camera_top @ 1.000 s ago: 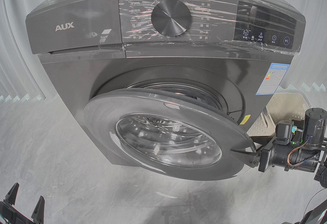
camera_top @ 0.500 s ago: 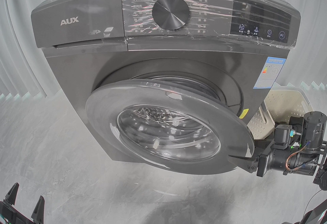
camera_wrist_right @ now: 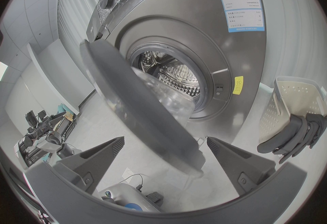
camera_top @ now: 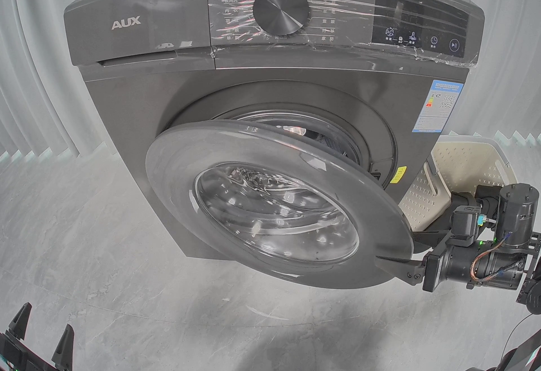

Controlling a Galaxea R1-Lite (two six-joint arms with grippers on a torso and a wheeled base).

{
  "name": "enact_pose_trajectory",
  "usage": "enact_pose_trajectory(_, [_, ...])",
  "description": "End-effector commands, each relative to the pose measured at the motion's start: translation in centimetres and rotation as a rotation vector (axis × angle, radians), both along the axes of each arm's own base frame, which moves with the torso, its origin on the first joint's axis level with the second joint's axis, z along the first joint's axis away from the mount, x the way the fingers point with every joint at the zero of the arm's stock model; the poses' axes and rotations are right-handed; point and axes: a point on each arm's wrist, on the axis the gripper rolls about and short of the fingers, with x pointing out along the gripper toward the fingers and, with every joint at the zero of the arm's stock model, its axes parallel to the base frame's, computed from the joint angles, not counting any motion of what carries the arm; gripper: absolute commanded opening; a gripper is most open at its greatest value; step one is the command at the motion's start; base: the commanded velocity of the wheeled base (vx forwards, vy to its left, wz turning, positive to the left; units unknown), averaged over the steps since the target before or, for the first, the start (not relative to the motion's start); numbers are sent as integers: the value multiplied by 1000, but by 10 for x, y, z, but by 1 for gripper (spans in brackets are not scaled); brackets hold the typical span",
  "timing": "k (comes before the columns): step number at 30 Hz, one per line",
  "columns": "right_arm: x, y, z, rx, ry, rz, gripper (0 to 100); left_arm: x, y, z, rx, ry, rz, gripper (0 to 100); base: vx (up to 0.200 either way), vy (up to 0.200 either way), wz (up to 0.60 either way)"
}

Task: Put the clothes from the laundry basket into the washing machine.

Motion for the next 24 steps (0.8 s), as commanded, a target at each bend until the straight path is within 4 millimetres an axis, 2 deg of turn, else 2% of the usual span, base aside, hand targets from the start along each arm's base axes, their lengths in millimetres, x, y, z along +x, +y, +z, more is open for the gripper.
enact_pose_trajectory(1, [2,3,-5,-10,19,8,100,0,0,-4,0,-3,0,100,0,0,0])
enact_pose_trajectory(8, [-9,8,-8,-11,37,60,100,0,0,-4,0,-3,0,100,0,0,0])
enact_pose_trajectory(14, [-1,10,-3,-3,14,46,100,0,0,-5,-2,-2,-2,100,0,0,0])
enact_pose_trajectory(20, [4,13,-4,-8,22,43,100,0,0,-5,-2,-2,-2,100,-200,0,0])
enact_pose_trajectory(24, [3,16,-7,-12,34,57,100,0,0,-5,-2,-2,-2,100,0,0,0])
